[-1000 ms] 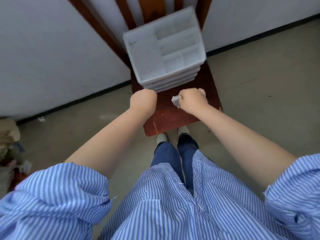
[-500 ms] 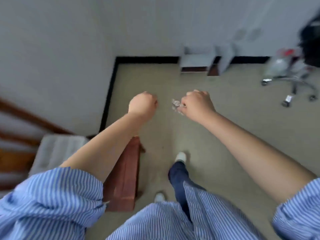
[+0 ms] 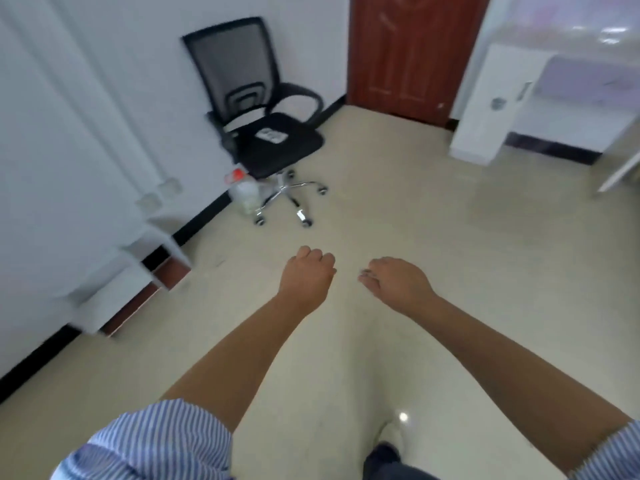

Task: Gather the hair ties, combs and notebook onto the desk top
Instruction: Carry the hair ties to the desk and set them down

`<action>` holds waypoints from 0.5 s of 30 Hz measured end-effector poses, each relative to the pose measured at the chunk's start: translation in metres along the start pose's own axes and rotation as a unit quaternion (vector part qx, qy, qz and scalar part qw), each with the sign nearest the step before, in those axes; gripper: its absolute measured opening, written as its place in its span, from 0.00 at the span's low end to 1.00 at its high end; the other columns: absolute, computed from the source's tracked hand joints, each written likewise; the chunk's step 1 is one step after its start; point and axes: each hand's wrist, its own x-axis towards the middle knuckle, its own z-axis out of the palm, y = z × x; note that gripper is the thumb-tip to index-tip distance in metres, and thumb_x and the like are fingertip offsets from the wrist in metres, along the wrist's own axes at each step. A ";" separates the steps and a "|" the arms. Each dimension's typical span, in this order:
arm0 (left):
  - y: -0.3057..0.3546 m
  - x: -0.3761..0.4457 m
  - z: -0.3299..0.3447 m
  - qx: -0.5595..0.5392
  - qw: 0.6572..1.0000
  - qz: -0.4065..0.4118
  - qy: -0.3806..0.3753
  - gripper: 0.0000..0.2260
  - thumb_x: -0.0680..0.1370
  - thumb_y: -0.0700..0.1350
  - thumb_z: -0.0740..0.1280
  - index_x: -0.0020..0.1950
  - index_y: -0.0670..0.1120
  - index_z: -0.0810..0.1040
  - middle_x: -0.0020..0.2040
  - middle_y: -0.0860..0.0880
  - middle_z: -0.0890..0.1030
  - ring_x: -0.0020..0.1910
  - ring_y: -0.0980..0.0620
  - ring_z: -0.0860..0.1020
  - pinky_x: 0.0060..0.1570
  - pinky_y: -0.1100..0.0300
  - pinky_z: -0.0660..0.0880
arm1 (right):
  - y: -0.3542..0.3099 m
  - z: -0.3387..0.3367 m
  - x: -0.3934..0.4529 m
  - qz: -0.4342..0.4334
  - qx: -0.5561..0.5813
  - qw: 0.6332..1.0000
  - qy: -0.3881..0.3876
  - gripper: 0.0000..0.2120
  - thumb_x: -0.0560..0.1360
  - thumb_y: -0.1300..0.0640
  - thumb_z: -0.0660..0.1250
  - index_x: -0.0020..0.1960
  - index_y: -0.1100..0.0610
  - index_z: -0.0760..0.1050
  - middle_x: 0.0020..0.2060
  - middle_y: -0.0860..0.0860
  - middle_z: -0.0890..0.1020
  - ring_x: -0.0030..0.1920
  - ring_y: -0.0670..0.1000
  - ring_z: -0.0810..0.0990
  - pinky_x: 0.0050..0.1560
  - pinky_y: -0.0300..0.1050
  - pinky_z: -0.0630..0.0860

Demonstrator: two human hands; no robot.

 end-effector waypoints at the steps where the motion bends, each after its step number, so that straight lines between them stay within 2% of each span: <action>1: 0.012 0.034 -0.001 -0.006 1.000 0.012 0.002 0.13 0.82 0.46 0.53 0.58 0.40 0.71 0.56 0.42 0.77 0.59 0.43 0.70 0.52 0.51 0.70 | 0.026 -0.011 0.014 0.017 -0.004 1.000 0.000 0.17 0.79 0.49 0.55 0.56 0.59 0.74 0.55 0.57 0.79 0.56 0.57 0.77 0.52 0.47 0.73; 7: 0.065 0.205 -0.011 0.010 0.997 0.072 0.004 0.12 0.82 0.47 0.53 0.57 0.42 0.72 0.56 0.43 0.77 0.57 0.43 0.71 0.52 0.52 0.70 | 0.154 -0.074 0.106 0.074 -0.040 0.996 0.021 0.16 0.79 0.49 0.55 0.50 0.60 0.75 0.51 0.56 0.81 0.50 0.56 0.79 0.46 0.47 0.74; 10: 0.071 0.294 -0.016 0.032 0.995 0.100 0.007 0.13 0.82 0.47 0.53 0.58 0.41 0.72 0.57 0.43 0.76 0.59 0.43 0.70 0.53 0.52 0.70 | 0.203 -0.103 0.170 0.080 -0.097 0.992 0.024 0.17 0.79 0.49 0.54 0.52 0.60 0.75 0.52 0.57 0.80 0.52 0.58 0.78 0.48 0.49 0.75; 15: 0.070 0.467 -0.038 0.029 0.990 0.136 0.029 0.13 0.82 0.45 0.52 0.58 0.40 0.72 0.57 0.42 0.76 0.60 0.43 0.70 0.55 0.51 0.71 | 0.277 -0.154 0.294 0.138 -0.118 0.981 0.064 0.15 0.78 0.51 0.55 0.51 0.60 0.75 0.51 0.56 0.80 0.51 0.57 0.79 0.47 0.48 0.75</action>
